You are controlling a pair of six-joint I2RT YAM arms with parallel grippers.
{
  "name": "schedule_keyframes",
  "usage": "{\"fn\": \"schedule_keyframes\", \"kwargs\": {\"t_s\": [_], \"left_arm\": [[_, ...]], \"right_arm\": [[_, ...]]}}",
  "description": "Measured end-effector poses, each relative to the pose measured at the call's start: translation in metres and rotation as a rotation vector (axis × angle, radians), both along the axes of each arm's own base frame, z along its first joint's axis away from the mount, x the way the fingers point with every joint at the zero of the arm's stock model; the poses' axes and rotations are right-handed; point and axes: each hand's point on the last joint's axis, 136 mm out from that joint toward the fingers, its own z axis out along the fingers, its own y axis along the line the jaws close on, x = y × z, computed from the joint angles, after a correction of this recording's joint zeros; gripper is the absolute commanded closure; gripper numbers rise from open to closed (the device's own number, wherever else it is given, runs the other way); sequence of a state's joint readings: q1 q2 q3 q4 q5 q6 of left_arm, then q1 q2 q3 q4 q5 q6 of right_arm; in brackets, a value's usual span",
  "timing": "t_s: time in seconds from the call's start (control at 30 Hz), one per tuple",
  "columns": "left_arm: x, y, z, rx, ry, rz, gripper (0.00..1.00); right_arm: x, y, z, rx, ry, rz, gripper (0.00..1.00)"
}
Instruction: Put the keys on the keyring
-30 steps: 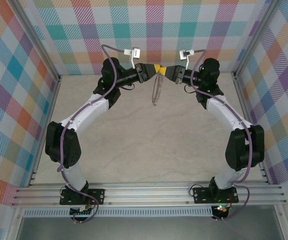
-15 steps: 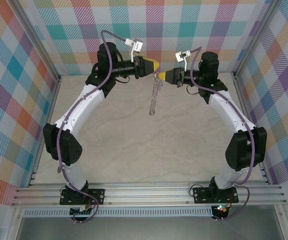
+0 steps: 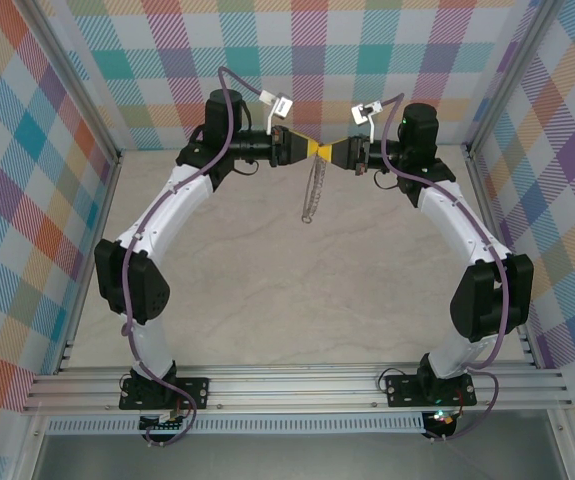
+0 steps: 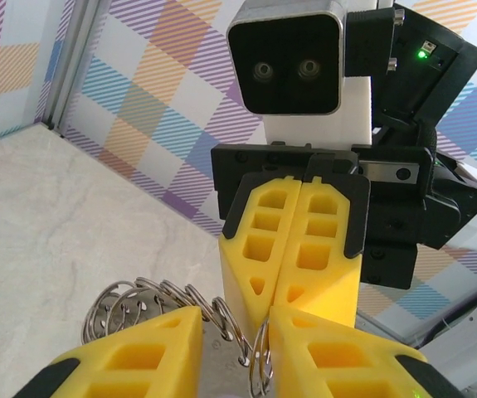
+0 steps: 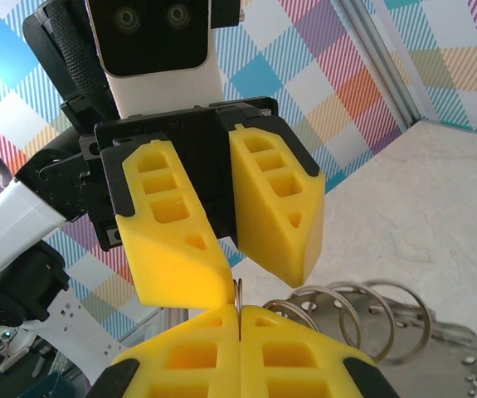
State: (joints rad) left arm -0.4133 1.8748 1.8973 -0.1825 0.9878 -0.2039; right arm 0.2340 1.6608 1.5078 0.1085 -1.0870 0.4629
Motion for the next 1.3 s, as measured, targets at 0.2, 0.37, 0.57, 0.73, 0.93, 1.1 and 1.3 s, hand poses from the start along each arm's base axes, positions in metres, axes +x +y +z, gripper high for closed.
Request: {"fn": "schedule_keyframes", "kwargs": {"t_s": [0.2, 0.37, 0.57, 0.73, 0.93, 1.1, 1.3], "left_arm": [[-0.007, -0.001, 0.001, -0.01, 0.004, -0.042, 0.82], [-0.011, -0.001, 0.002, -0.016, 0.005, -0.071, 0.91], [-0.012, -0.002, 0.001, -0.018, 0.005, -0.084, 1.0], [-0.012, -0.004, 0.0, -0.016, 0.007, -0.083, 1.0], [-0.003, -0.007, -0.007, -0.029, 0.017, -0.024, 1.0], [0.004, -0.008, -0.02, -0.032, 0.051, 0.029, 1.0], [0.009, -0.007, -0.01, -0.063, 0.035, 0.056, 1.0]], "right_arm": [[-0.001, 0.0, 0.001, 0.002, -0.002, 0.006, 1.0], [-0.002, 0.0, 0.001, 0.005, 0.003, 0.012, 1.0], [-0.001, 0.001, 0.0, 0.01, 0.013, 0.021, 1.0], [0.0, 0.001, -0.001, 0.013, 0.026, 0.022, 0.87], [0.007, -0.006, 0.001, 0.032, 0.026, -0.008, 0.71], [0.013, -0.016, -0.013, 0.043, 0.064, -0.036, 0.68], [0.009, -0.021, -0.02, 0.05, 0.084, -0.045, 0.65]]}}
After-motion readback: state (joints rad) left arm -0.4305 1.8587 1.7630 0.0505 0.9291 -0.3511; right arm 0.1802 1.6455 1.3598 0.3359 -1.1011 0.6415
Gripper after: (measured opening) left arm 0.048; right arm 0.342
